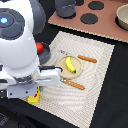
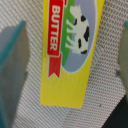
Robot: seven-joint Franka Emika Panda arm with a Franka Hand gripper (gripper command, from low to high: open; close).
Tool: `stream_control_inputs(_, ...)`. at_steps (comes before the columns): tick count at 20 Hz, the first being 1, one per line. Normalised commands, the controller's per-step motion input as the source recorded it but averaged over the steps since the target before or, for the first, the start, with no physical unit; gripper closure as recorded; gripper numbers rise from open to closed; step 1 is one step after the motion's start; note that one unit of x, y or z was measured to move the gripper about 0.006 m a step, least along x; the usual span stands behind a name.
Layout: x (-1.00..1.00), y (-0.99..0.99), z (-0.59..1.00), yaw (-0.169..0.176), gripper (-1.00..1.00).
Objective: Interact with the objects in diverse but meaningful ways.
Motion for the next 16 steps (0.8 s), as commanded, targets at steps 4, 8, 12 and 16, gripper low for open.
stream_control_inputs(4,-0.18,0.02,0.89,0.041,-1.0)
stream_control_inputs(8,-0.09,0.05,0.76,0.146,-1.0)
stream_control_inputs(12,0.11,0.35,0.43,0.195,-1.0)
stream_control_inputs(16,0.22,0.71,0.42,0.159,-1.0)
